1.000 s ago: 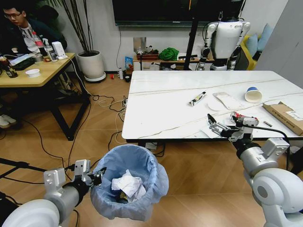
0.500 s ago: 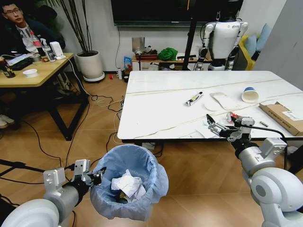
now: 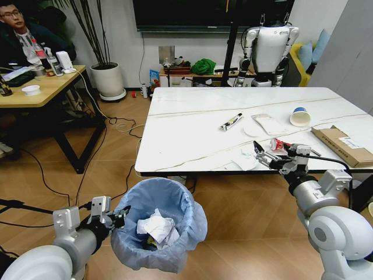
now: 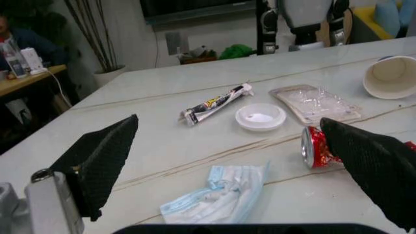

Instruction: Pick up the trash bin and place the trash from the table into it.

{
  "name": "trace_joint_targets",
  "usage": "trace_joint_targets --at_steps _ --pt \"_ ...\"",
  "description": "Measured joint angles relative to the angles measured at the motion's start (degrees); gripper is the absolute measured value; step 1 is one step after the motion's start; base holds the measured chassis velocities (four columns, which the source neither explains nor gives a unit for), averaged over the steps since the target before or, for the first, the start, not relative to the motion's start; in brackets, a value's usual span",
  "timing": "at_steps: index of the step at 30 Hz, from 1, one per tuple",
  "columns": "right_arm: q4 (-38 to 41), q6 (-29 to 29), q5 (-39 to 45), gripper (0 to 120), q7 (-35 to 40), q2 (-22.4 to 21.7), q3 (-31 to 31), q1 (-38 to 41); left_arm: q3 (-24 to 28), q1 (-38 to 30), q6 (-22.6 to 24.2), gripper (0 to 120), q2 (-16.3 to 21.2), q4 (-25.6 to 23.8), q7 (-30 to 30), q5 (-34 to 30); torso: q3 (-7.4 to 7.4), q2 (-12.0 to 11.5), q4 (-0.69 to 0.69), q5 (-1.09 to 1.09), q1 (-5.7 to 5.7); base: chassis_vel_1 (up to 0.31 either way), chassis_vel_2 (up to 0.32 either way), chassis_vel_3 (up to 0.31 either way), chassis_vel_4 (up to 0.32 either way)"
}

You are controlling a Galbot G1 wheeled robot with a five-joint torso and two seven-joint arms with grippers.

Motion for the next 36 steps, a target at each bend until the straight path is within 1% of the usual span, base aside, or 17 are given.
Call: trace_joint_targets --at_steps 7,11,15,24,30,36 --pt "-0.1 0.0 0.0 100 -0.1 0.0 -0.1 0.0 0.0 0.1 0.0 3 0.0 0.0 0.0 0.0 0.0 0.0 0.01 0.0 0.0 -0.097 -0.087 0.093 0.098" --pt "-0.1 0.0 0.0 100 -0.1 0.0 -0.2 0.0 0.0 0.2 0.0 3 0.0 0.0 0.1 0.1 0.0 0.0 -0.02 0.0 0.0 -0.065 -0.061 0.067 0.054" --pt "-0.1 0.0 0.0 100 -0.5 -0.3 -0.2 -0.1 0.0 0.4 0.0 3 -0.1 0.0 0.1 0.1 0.01 0.0 0.02 -0.01 0.01 -0.079 -0.041 0.088 0.064" --pt "-0.1 0.0 0.1 100 -0.7 -0.4 -0.3 -0.2 -0.1 0.6 0.0 3 -0.3 0.0 0.1 0.2 0.0 0.0 -0.01 0.0 -0.01 -0.104 -0.125 0.094 0.119" --pt "-0.2 0.0 0.0 100 -0.7 -0.3 -0.6 -0.2 -0.1 0.6 0.0 3 -0.3 0.0 0.2 0.3 0.0 0.0 0.02 0.0 -0.01 -0.106 -0.105 0.117 0.118" --pt "-0.4 1.2 -1.1 100 -0.7 0.0 -1.5 -0.7 0.3 0.5 0.0 3 -0.5 0.0 0.2 0.5 0.0 0.0 -0.01 0.01 0.0 -0.087 -0.089 0.088 0.077"
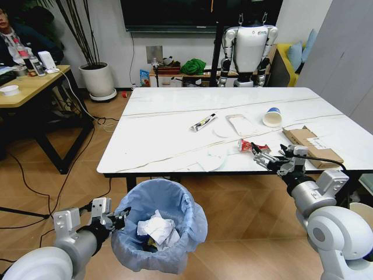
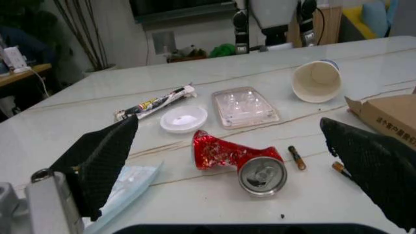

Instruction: Pick up the trash bin and place the trash from the table into it.

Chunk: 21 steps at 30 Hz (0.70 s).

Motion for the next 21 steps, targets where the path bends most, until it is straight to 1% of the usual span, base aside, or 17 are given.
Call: trace_joint_targets --at_steps 7,12,21 --pt "0.0 0.3 -1.2 100 0.4 0.4 -2.0 -0.4 -0.2 -0.1 0.0 3 0.3 0.0 0.6 0.1 0.0 0.0 0.02 -0.02 0.0 0.001 -0.014 0.003 0.013" --pt "-0.1 -0.3 -1.5 100 1.3 0.3 -4.0 0.3 -0.3 0.4 0.0 3 0.3 0.0 1.1 0.1 0.0 0.0 0.01 -0.02 0.0 0.022 0.011 -0.01 -0.002" --pt "-0.7 -3.4 2.1 100 5.9 -0.9 -6.0 2.5 -1.1 1.5 0.0 3 0.2 0.0 2.2 0.3 0.0 0.0 0.01 -0.01 0.0 0.0 0.0 0.0 0.0"
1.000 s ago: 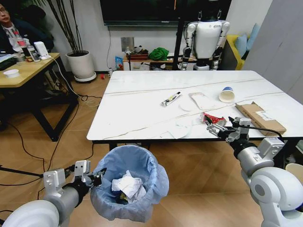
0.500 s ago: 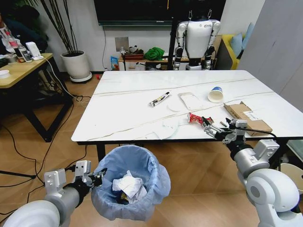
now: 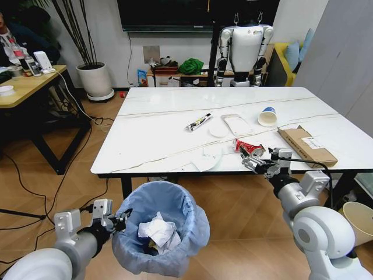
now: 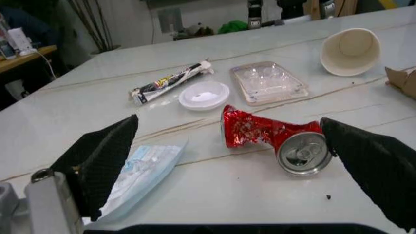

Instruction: Pick up the trash bin and place the trash from the table into it.

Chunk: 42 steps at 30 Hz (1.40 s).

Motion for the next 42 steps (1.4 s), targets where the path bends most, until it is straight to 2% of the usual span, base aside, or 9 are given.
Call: trace_joint_targets --at_steps 8,16,23,33,42 --pt "-0.4 -0.6 1.8 100 0.9 -1.3 -1.0 1.7 -2.0 1.4 0.0 3 0.3 0.0 0.8 0.5 0.0 0.0 -0.01 0.0 0.0 0.0 0.0 0.0 0.0" --pt "-1.1 -2.5 7.1 100 3.9 -5.4 -3.6 4.5 -1.5 1.2 0.0 3 0.8 0.0 1.7 2.2 0.0 0.0 0.0 0.0 0.0 0.0 0.0 0.0 0.0" --pt "-5.1 -3.5 13.3 100 7.5 -8.8 -9.7 11.1 -1.6 2.9 0.0 3 -0.2 0.0 2.9 4.7 0.0 0.0 0.0 0.0 0.0 0.0 0.0 0.0 0.0" --pt "-10.4 -6.8 14.7 100 15.0 -7.4 -20.5 17.0 -2.7 3.0 0.0 3 0.6 0.0 3.2 5.3 0.0 0.0 -0.01 0.0 0.0 0.0 0.0 0.0 0.0" --pt "-13.2 -7.1 15.3 100 16.6 -7.7 -22.5 19.4 -2.9 2.9 0.0 3 0.7 0.0 3.2 5.1 0.0 0.0 0.0 0.0 0.0 0.0 0.0 0.0 0.0"
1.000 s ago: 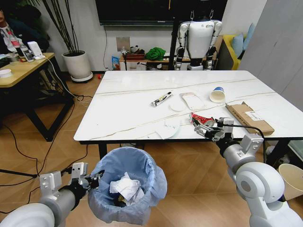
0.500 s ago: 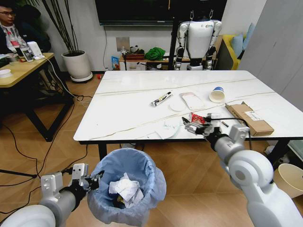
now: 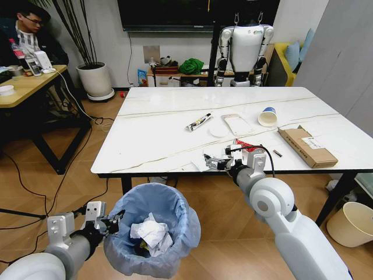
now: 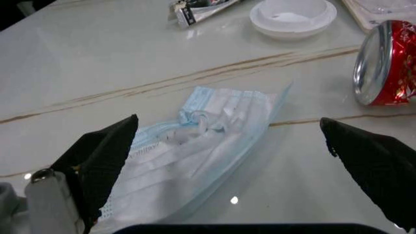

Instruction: Pick up the trash bin and place the trash from the table into it.

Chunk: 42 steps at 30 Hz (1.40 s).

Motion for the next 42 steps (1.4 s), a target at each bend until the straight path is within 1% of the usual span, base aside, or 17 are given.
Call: trace_joint_targets --at_steps 6,8,9,12,13,14,16,17,19,20,25,26,28,29,31,34,42 --pt "-0.8 0.0 0.3 98 0.0 -0.4 -0.5 0.2 0.0 -0.6 0.0 3 0.0 0.0 0.0 -0.1 0.0 0.0 -0.01 0.0 0.0 0.0 0.0 0.0 0.0" --pt "-1.1 0.0 0.4 90 0.1 -0.5 -0.9 0.3 0.1 -0.7 0.0 3 0.0 0.0 0.0 -0.2 0.0 0.0 -0.01 0.0 0.0 0.0 0.0 0.0 0.0" --pt "-1.1 0.0 0.4 90 0.1 -0.5 -0.9 0.3 0.1 -0.7 0.0 3 0.0 0.0 0.0 -0.2 0.0 0.0 -0.01 0.0 0.0 0.0 0.0 0.0 0.0" --pt "-2.1 0.0 1.2 73 0.9 -0.2 -1.9 1.2 0.1 -0.9 0.0 3 0.0 0.0 0.0 -0.3 0.0 0.0 0.0 0.01 0.0 0.0 0.0 0.0 0.0" --pt "-2.3 0.0 1.4 69 1.1 -0.3 -2.0 1.3 0.1 -0.9 0.0 3 0.0 0.0 0.0 -0.3 0.0 0.0 0.0 0.0 0.0 0.0 0.0 0.0 0.0" --pt "-2.3 0.0 1.4 69 1.1 -0.3 -2.0 1.3 0.1 -0.9 0.0 3 0.0 0.0 0.0 -0.3 0.0 0.0 0.0 0.0 0.0 0.0 0.0 0.0 0.0" --pt "-2.5 0.0 1.5 58 1.4 -0.4 -2.1 1.4 0.0 -1.0 0.0 3 0.1 0.0 0.0 -0.5 0.0 0.0 0.0 0.0 0.0 0.0 0.0 0.0 0.0" --pt "-2.5 0.0 1.5 58 1.4 -0.4 -2.1 1.4 0.0 -1.0 0.0 3 0.1 0.0 0.0 -0.5 0.0 0.0 0.0 0.0 0.0 0.0 0.0 0.0 0.0" --pt "-2.6 0.0 1.4 48 1.6 -0.2 -2.3 1.4 0.0 -1.2 0.0 3 0.2 0.0 0.0 -0.6 0.0 0.0 0.0 0.0 0.0 0.0 0.0 0.0 0.0" --pt "-2.6 0.0 1.4 48 1.6 -0.2 -2.3 1.4 0.0 -1.2 0.0 3 0.2 0.0 0.0 -0.6 0.0 0.0 0.0 0.0 0.0 0.0 0.0 0.0 0.0" --pt "-2.7 0.0 1.3 24 1.8 -0.3 -2.5 1.5 0.2 -1.5 0.0 3 0.1 0.0 0.0 -0.7 0.0 0.0 0.0 0.0 0.0 0.0 0.0 0.0 0.0" --pt "-2.7 0.0 1.3 24 1.8 -0.3 -2.5 1.5 0.2 -1.5 0.0 3 0.1 0.0 0.0 -0.7 0.0 0.0 0.0 0.0 0.0 0.0 0.0 0.0 0.0" --pt "-2.7 0.0 1.2 15 1.8 -0.4 -2.5 1.5 0.3 -1.6 0.0 3 0.1 0.0 0.0 -0.7 -0.01 0.0 0.0 0.0 0.0 0.0 0.0 0.0 0.0" --pt "-2.7 0.0 1.2 15 1.8 -0.4 -2.5 1.5 0.3 -1.6 0.0 3 0.1 0.0 0.0 -0.7 -0.01 0.0 0.0 0.0 0.0 0.0 0.0 0.0 0.0" --pt "-2.7 0.0 1.1 5 1.8 -0.4 -2.6 1.6 0.3 -1.7 0.0 3 0.1 0.0 0.0 -0.7 -0.01 0.0 0.0 0.0 0.0 0.0 0.0 0.0 0.0" --pt "-2.7 0.1 0.9 0 1.8 -0.3 -2.7 1.6 0.3 -1.7 0.0 3 0.2 0.0 0.0 -0.7 0.0 0.0 0.0 0.0 0.0 0.0 0.0 0.0 0.0" --pt "-0.3 1.0 1.3 0 0.0 -1.1 -1.7 1.4 0.4 -2.1 0.0 3 0.5 0.0 -0.4 -1.1 -0.01 0.0 0.0 0.01 0.0 0.0 0.0 0.0 0.0"
